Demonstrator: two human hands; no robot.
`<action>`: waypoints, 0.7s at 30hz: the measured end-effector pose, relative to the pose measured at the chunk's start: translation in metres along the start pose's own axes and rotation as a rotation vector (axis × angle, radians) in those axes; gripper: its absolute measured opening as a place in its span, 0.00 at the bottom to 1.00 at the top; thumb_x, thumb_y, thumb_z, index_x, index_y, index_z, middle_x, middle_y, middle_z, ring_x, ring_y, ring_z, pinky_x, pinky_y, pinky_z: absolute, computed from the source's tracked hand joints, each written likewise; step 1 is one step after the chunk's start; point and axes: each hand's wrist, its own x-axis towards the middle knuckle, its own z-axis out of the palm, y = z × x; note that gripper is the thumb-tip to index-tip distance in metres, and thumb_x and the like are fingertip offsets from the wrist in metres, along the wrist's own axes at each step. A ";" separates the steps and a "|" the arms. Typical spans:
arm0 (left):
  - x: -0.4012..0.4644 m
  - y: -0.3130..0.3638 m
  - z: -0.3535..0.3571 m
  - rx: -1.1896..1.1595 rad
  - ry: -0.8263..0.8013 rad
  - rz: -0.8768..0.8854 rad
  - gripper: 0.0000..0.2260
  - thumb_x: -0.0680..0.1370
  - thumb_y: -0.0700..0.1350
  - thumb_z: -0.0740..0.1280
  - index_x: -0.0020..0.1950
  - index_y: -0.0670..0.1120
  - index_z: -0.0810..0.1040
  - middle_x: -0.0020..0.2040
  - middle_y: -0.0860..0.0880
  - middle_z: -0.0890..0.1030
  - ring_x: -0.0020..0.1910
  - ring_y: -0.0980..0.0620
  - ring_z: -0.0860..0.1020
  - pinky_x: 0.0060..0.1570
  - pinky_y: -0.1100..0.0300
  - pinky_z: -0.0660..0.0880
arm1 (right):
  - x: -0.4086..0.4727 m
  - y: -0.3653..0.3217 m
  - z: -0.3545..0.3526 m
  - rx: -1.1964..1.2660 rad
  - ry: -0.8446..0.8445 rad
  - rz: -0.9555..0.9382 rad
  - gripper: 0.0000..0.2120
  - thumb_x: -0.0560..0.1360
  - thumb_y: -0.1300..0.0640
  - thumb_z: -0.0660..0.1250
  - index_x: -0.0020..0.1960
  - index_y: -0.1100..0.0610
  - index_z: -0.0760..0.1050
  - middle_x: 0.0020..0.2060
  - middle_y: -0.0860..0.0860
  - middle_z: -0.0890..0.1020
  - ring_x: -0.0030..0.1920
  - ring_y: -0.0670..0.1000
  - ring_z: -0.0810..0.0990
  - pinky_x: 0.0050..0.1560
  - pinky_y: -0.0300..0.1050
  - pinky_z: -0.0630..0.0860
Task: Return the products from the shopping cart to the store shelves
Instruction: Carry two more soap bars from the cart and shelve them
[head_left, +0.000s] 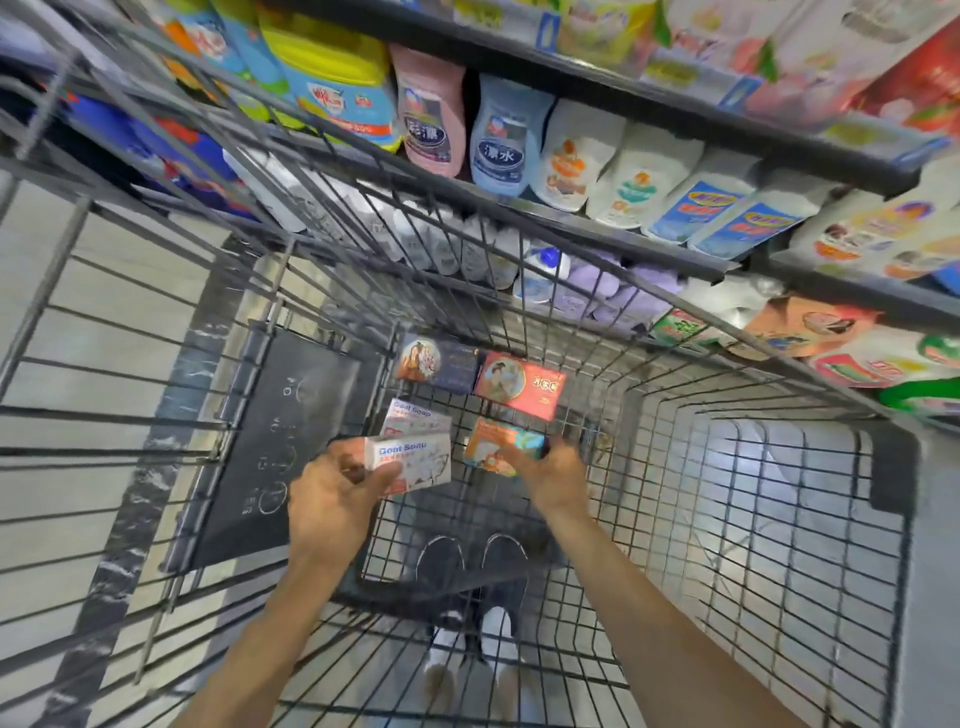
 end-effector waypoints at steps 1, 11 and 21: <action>-0.001 0.000 0.001 -0.012 0.000 -0.007 0.13 0.73 0.49 0.77 0.55 0.45 0.83 0.44 0.51 0.87 0.36 0.56 0.86 0.34 0.49 0.83 | 0.000 0.000 -0.001 0.020 0.022 -0.008 0.15 0.68 0.45 0.78 0.40 0.53 0.77 0.37 0.54 0.84 0.34 0.53 0.81 0.35 0.45 0.75; -0.020 0.029 -0.023 -0.108 -0.043 0.044 0.15 0.72 0.39 0.77 0.48 0.58 0.81 0.40 0.63 0.86 0.43 0.61 0.85 0.44 0.69 0.80 | -0.033 -0.001 -0.041 0.207 0.050 -0.117 0.09 0.69 0.59 0.79 0.45 0.54 0.80 0.38 0.50 0.85 0.40 0.50 0.84 0.43 0.37 0.80; -0.091 0.145 -0.065 -0.142 -0.113 0.276 0.14 0.70 0.52 0.79 0.54 0.52 0.83 0.45 0.54 0.87 0.45 0.59 0.83 0.41 0.69 0.76 | -0.148 -0.036 -0.167 0.409 0.157 -0.272 0.18 0.68 0.68 0.77 0.56 0.64 0.78 0.37 0.53 0.79 0.32 0.38 0.78 0.39 0.28 0.75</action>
